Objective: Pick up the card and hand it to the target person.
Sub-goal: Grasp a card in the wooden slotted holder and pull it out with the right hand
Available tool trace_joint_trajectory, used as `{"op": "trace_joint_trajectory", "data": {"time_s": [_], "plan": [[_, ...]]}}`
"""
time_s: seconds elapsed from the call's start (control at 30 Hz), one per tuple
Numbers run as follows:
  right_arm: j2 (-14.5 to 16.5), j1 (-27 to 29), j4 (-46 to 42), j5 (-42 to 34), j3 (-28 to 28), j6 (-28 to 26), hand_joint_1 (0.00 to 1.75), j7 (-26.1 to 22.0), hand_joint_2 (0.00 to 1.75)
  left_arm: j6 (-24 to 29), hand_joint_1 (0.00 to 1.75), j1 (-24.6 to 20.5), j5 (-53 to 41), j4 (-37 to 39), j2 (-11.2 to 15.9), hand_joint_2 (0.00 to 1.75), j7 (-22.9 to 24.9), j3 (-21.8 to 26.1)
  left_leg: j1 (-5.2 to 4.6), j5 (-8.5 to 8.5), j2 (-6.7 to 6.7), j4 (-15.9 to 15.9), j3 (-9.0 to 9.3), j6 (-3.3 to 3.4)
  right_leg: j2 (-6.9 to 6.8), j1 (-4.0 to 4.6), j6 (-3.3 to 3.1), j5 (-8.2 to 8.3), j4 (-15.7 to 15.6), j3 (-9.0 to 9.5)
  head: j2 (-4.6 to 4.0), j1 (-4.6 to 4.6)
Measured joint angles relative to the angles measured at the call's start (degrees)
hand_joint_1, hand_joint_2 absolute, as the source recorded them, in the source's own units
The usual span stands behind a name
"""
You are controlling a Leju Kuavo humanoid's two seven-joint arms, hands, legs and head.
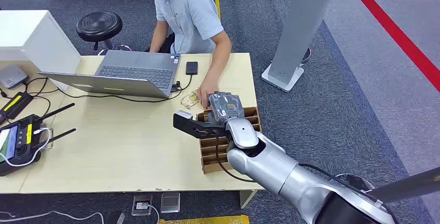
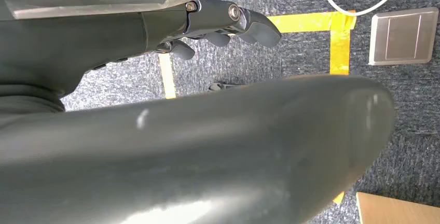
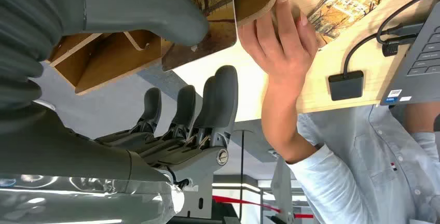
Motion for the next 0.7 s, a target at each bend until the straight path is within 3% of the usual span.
{"op": "trace_joint_trajectory", "data": {"time_s": [0.17, 0.5, 0.7], "plan": [[0.01, 0.00, 0.03, -0.02, 0.01, -0.02, 0.99, -0.03, 1.75, -0.01, 0.00, 0.01, 0.02, 0.00, 0.00, 0.00, -0.02, 0.00, 0.00, 0.00, 0.00, 0.00, 0.00, 0.00, 0.00, 0.00, 0.00, 0.00, 0.00, 0.00, 0.00, 0.00], [0.01, -0.01, 0.12, -0.05, 0.02, -0.06, 1.29, -0.20, 1.75, -0.01, 0.00, 0.01, 0.03, 0.00, 0.00, 0.00, -0.02, 0.00, 0.00, 0.00, 0.00, 0.00, 0.00, 0.00, 0.00, 0.00, 0.00, 0.00, 0.00, 0.00, 0.00, 0.00], [0.01, -0.02, 0.16, -0.23, 0.00, -0.19, 1.24, -0.22, 1.75, -0.01, 0.00, 0.01, 0.03, 0.00, 0.05, 0.00, -0.04, 0.00, 0.00, 0.00, 0.00, 0.00, 0.01, 0.00, 0.00, 0.00, 0.00, 0.00, 0.00, 0.01, 0.00, 0.00]]}}
